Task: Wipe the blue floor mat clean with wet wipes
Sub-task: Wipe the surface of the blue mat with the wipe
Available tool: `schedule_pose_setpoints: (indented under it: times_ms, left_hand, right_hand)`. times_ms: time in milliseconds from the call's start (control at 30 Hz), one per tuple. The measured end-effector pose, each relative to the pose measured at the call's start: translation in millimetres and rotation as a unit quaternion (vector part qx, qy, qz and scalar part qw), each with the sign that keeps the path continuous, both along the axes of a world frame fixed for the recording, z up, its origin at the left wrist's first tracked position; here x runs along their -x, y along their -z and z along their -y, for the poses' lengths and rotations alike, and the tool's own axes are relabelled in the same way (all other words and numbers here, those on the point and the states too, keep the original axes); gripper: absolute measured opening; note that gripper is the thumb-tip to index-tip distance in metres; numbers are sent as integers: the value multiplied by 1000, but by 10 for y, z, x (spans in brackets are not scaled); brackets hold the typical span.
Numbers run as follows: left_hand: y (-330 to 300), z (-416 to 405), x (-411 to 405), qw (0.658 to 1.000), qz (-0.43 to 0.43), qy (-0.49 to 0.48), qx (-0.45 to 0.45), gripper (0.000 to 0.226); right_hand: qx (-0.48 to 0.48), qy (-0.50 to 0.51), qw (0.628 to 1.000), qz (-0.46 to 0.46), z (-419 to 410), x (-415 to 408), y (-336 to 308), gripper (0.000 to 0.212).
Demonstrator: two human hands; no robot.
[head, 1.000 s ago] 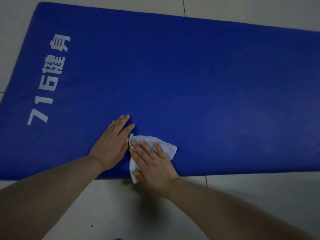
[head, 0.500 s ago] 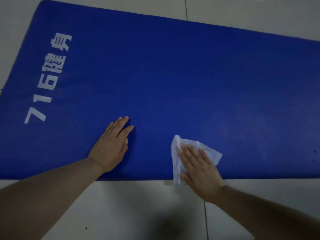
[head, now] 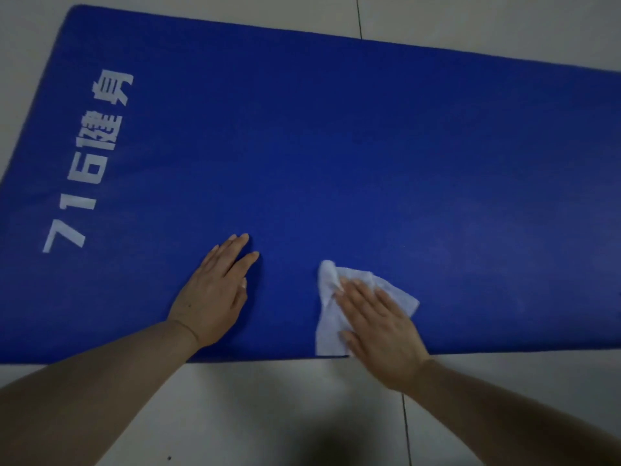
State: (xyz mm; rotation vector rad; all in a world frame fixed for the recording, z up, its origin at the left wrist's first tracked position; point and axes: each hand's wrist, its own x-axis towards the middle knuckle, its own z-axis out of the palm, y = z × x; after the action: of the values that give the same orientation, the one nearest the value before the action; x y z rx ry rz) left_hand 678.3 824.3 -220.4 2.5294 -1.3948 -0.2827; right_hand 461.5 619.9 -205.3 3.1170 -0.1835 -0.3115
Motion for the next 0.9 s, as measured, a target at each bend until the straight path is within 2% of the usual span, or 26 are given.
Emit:
schedule_pose_setpoints:
  times_ms: [100,233,433,567,700,800,900]
  left_hand:
    - [-4,5,4,1000,-2,0,1,51]
    - [0,4,6,1000,-6,-4,-8,51]
    - [-15,13,-15,1000,-3,5,-9,50]
    - [-3,2,-12,1000,-7,4,-1,50]
    - [4,4,-8,1000,-11,3,2,49]
    - [-3,12,0,1000,-15,1,5,49]
    - [-14,13,9,1000,-19,-4,-1,50]
  right_hand:
    - [-6,74,997,-25,201,157,-76,56]
    - [-5,148,989,-26,-47,-307,-17,57]
    - [-77,85,993,-36,-321,-1178,-61,59]
    - [-46,85,994,-42,85,-1021,-62,70]
    - [-48,197,978,-57,510,-673,-109,77]
    - [-34,277,957,-80,441,-573,-155,68]
    - [-50,257,962,-75,36,-678,-86,62]
